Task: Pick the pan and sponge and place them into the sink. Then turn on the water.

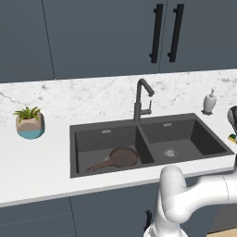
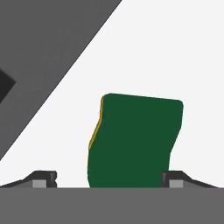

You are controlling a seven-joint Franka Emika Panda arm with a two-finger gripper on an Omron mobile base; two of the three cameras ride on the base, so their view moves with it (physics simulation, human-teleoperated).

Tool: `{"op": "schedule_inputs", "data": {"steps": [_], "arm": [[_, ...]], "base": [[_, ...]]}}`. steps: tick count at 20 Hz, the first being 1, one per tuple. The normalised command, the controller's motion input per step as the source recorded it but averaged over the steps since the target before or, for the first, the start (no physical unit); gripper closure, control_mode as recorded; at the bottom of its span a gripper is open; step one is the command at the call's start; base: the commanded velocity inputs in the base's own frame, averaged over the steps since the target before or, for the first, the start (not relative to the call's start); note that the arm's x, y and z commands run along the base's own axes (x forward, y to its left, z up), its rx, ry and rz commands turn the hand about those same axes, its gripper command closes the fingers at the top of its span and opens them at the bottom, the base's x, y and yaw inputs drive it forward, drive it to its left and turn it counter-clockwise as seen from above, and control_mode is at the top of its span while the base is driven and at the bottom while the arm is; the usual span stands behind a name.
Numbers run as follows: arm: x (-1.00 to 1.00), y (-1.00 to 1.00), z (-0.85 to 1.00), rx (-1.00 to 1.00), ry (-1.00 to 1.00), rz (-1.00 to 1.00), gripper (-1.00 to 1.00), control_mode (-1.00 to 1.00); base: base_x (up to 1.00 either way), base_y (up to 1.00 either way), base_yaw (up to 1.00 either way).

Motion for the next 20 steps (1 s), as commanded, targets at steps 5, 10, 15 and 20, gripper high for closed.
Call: {"op": "schedule_inputs", "data": {"steps": [5, 10, 15, 20], "arm": [[0.02, 0.00, 0.00, 0.00, -0.03, 0.00, -1.00, -1.00], [0.02, 0.00, 0.00, 0.00, 0.00, 0.00, -1.00, -1.00], [0.02, 0.00, -0.10, 0.00, 0.00, 0.00, -1.00, -1.00], [0.00, 0.00, -0.21, 0.00, 0.00, 0.00, -1.00, -1.00]], "base": [[0.00, 0.00, 0.00], [0.00, 0.00, 0.00], [0.00, 0.00, 0.00], [0.00, 0.00, 0.00]]}}
